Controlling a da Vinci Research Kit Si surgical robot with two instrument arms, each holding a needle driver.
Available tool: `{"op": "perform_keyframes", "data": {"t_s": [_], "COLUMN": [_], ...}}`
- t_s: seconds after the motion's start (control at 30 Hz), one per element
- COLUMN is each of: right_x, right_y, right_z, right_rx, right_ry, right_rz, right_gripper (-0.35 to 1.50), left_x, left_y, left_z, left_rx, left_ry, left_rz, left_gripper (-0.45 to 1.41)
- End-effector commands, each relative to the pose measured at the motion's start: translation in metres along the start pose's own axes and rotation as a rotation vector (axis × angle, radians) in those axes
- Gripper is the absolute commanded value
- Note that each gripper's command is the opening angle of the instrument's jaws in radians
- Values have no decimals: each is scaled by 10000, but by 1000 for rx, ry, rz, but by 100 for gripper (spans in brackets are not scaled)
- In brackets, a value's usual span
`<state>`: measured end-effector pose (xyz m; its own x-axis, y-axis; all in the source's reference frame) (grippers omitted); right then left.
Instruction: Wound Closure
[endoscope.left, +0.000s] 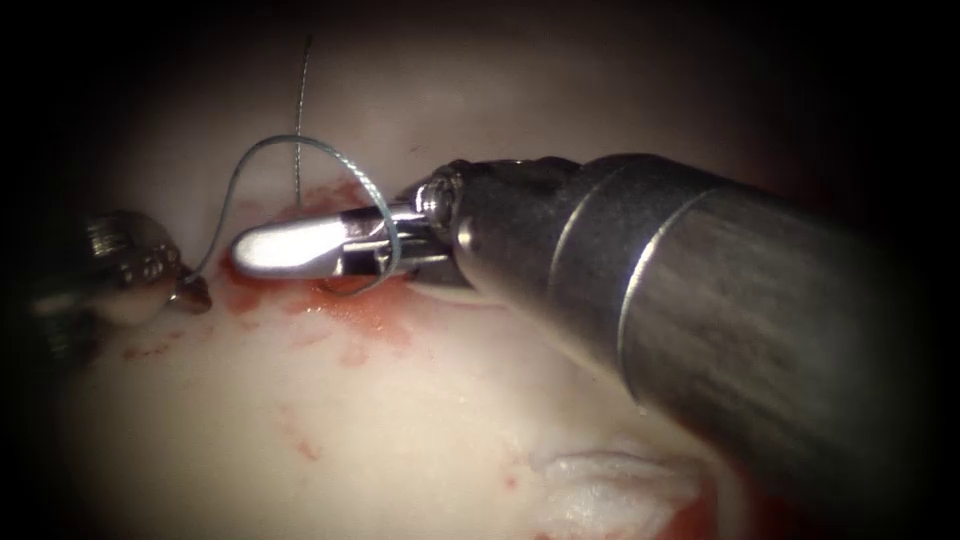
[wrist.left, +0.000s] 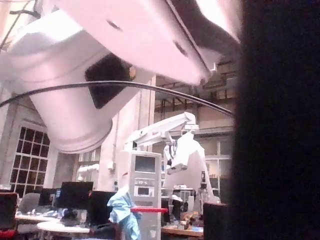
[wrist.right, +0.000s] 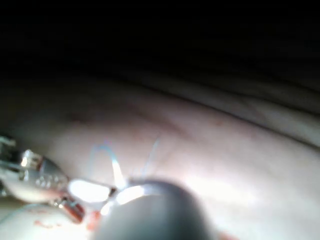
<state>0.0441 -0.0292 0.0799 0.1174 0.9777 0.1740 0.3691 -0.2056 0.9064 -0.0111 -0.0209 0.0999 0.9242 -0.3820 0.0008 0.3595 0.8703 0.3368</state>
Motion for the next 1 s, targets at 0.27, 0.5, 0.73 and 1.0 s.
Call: {"op": "perform_keyframes", "data": {"t_s": [0.27, 0.5, 0.73, 1.0], "right_x": [17, 23, 33, 47], "right_y": [-2, 8, 20, 32], "right_z": [23, 41, 53, 29], "right_rx": [60, 103, 34, -269], "right_ry": [93, 238, 220, -126], "right_rz": [44, -93, -663, -915], "right_gripper": [-35, -35, -35, -35], "left_x": [-13, -32, -42, -34], "left_y": [-24, -55, -40, -25], "left_z": [5, -12, -57, -95], "left_rx": [40, 72, -100, -199], "left_ry": [83, 94, 24, 0], "left_rz": [53, 152, 206, 279], "left_gripper": [-45, -45, -45, -45]}}
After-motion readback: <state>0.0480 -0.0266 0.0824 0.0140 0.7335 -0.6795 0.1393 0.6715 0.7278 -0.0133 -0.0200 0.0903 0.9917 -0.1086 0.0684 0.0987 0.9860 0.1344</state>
